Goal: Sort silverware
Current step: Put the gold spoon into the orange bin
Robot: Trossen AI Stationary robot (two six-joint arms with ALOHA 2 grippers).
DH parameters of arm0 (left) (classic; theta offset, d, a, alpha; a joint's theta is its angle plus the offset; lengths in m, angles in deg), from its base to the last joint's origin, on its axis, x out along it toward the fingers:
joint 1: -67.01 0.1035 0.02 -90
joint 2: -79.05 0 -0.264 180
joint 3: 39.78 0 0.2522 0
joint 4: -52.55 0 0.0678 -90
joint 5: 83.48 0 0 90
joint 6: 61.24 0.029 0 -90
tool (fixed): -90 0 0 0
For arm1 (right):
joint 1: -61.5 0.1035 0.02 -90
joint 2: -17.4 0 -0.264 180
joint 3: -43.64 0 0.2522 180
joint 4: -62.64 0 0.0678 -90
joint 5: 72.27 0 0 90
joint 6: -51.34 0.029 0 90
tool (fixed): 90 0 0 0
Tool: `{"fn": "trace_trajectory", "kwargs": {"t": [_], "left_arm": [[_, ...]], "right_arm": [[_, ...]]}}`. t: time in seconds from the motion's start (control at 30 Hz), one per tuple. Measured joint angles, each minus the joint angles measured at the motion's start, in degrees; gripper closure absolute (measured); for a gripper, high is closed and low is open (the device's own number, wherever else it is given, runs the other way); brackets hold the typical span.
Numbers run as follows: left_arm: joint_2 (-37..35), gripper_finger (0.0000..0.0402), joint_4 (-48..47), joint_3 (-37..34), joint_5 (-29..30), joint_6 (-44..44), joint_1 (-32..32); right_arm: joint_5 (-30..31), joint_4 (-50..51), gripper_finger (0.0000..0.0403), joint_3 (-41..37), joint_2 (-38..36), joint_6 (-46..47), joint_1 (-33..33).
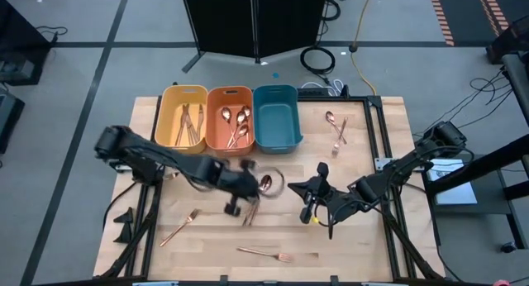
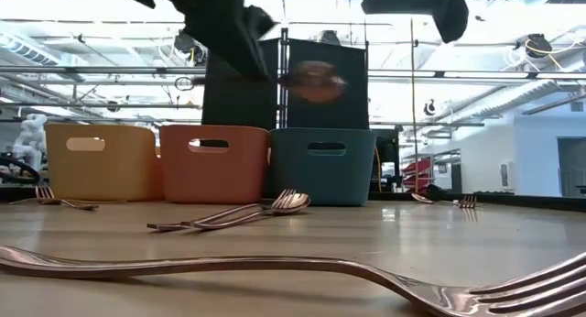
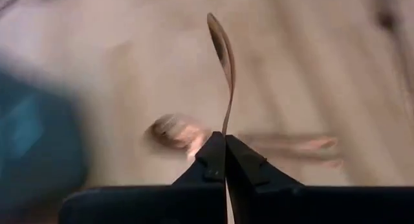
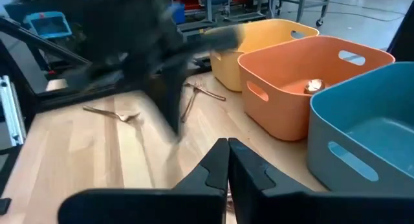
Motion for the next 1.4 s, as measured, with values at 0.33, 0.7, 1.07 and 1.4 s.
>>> {"fn": "trace_trajectory", "kwargs": {"t": [0.33,0.7,1.07,1.4], "left_arm": [[-20.7,0.0401,-8.8,-6.7,18.6,-24.2,16.6],[-19.0,0.0401,-5.6,-11.3,14.1,-37.8,39.1],[-8.4,0.0402,0.8,-11.6,6.7,-39.3,43.7],[-6.6,0.0401,0.8,-11.6,5.8,-37.7,43.7]], "right_arm": [[0.0,-1.1,0.0403,0.0,0.0,-1.2,0.6],[-0.1,-3.9,0.0403,0.0,0.0,-2.6,0.6],[-0.2,-4.4,0.0403,0.0,0.0,-2.9,0.6],[-0.2,-4.1,0.0403,0.0,0.0,-3.2,0.6]]}}
